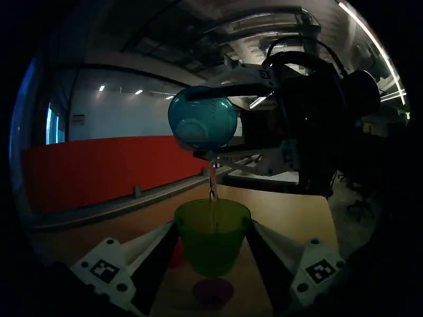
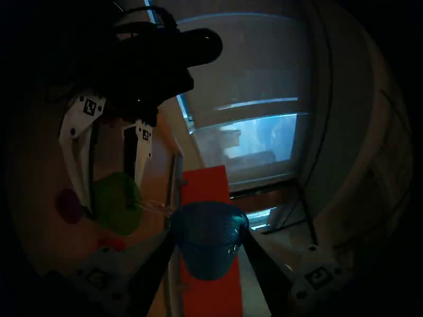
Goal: Pour water
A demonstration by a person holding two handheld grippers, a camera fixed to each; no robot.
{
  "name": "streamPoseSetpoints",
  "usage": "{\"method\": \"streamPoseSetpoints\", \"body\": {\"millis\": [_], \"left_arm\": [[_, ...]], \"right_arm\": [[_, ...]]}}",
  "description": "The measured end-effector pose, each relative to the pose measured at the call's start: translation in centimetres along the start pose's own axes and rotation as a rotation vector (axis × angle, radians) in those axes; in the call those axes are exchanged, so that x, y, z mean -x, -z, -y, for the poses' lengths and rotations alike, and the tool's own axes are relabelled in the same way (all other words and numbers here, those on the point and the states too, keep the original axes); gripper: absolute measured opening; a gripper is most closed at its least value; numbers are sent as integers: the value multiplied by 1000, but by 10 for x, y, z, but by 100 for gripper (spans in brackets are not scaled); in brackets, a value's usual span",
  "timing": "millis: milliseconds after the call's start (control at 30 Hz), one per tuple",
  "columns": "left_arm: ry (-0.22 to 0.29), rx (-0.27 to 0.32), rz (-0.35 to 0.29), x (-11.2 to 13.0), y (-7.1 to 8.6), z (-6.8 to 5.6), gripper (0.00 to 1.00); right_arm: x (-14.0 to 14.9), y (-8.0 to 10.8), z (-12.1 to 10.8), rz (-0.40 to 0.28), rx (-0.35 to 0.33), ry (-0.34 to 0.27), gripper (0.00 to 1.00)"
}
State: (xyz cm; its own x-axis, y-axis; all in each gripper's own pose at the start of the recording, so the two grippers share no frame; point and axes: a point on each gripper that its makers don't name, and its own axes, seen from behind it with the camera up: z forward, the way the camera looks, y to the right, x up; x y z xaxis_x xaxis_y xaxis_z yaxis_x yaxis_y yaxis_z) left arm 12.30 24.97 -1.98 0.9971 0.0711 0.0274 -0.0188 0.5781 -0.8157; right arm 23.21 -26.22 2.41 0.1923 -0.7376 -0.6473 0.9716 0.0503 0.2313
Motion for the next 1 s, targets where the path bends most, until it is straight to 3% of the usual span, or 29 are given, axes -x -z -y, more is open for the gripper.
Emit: {"method": "streamPoseSetpoints", "body": {"millis": [1000], "left_arm": [[1, 1, -7, -3, -3, -1, 86]], "right_arm": [[-2, 1, -11, 6, 27, 177, 89]]}}
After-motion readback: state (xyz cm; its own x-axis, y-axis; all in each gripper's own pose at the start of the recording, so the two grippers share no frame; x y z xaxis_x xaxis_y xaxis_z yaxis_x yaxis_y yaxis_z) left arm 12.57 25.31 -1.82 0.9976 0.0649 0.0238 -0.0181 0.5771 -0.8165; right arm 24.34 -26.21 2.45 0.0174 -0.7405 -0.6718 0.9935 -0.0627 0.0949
